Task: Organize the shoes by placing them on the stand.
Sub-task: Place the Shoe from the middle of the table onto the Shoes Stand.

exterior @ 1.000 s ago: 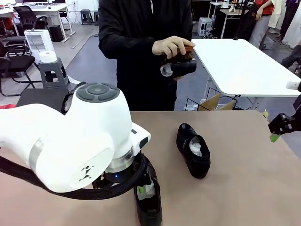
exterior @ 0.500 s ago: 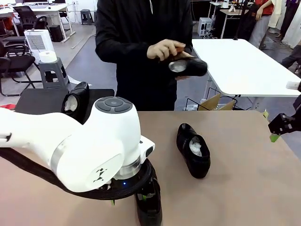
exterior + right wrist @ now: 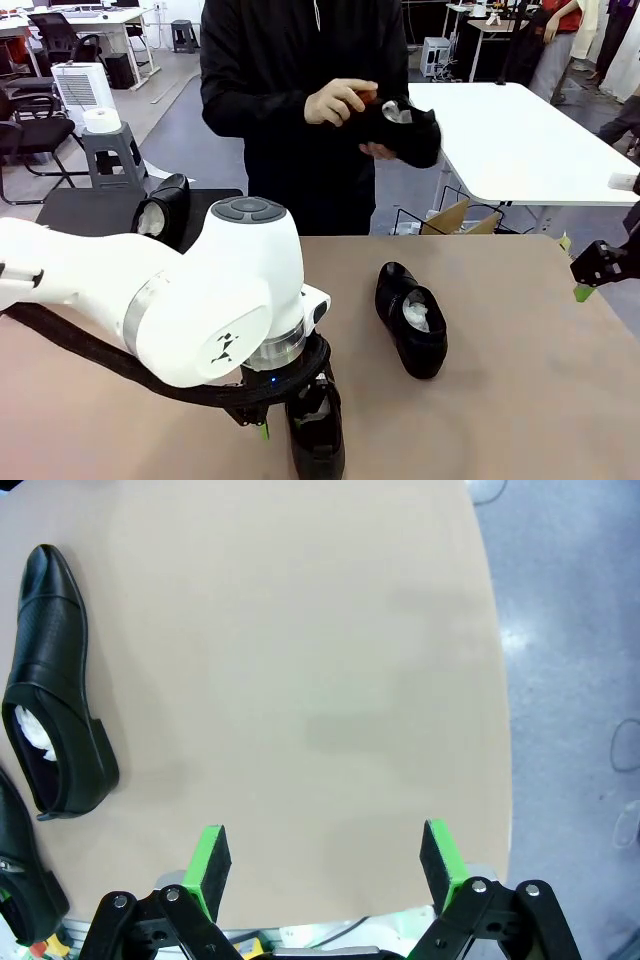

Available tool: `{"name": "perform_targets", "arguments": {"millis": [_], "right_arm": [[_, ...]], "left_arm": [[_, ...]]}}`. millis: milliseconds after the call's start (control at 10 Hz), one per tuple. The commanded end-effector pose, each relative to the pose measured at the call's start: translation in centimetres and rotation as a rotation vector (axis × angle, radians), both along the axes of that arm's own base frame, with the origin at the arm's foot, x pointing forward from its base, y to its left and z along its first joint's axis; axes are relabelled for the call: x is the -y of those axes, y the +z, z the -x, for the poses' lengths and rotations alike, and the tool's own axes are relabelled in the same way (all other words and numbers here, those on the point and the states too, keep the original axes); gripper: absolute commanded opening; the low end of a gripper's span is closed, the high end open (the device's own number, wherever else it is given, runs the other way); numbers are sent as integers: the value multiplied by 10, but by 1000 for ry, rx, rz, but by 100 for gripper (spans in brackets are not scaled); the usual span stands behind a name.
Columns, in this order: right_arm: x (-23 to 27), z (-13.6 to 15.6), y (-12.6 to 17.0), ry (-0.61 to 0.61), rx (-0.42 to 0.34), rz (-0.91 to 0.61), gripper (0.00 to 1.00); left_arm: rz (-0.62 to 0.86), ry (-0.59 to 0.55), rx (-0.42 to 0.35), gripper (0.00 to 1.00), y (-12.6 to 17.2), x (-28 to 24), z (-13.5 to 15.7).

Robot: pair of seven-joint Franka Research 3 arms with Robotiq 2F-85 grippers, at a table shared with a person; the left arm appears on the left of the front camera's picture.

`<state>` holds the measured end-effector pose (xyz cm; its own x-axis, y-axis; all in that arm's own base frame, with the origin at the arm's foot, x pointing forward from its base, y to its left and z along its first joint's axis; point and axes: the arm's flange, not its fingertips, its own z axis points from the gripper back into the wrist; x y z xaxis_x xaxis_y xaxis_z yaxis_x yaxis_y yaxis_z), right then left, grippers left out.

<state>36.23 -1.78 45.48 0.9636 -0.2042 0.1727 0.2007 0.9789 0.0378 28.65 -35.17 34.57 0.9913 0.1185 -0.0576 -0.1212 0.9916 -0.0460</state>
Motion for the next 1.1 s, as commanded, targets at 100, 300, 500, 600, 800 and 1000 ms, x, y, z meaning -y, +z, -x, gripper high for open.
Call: {"name": "perform_targets", "arguments": {"millis": [100, 300, 500, 600, 800, 1000], "right_arm": [[0, 0, 1, 4, 3, -4, 100], [0, 0, 1, 4, 3, -4, 100], [0, 0, 1, 4, 3, -4, 100], [0, 0, 1, 4, 3, -4, 100], [0, 0, 1, 4, 3, -4, 100], [0, 0, 1, 4, 3, -4, 100]], "left_arm": [[17, 12, -52, 0, 2, 4, 1], [18, 0, -56, 0, -1, 8, 1], [20, -22, -47, 0, -2, 11, 1], [29, -50, -11, 0, 11, 6, 1], [-21, -163, 94, 0, 56, -26, 0], [29, -201, 124, 0, 97, -66, -2]]}}
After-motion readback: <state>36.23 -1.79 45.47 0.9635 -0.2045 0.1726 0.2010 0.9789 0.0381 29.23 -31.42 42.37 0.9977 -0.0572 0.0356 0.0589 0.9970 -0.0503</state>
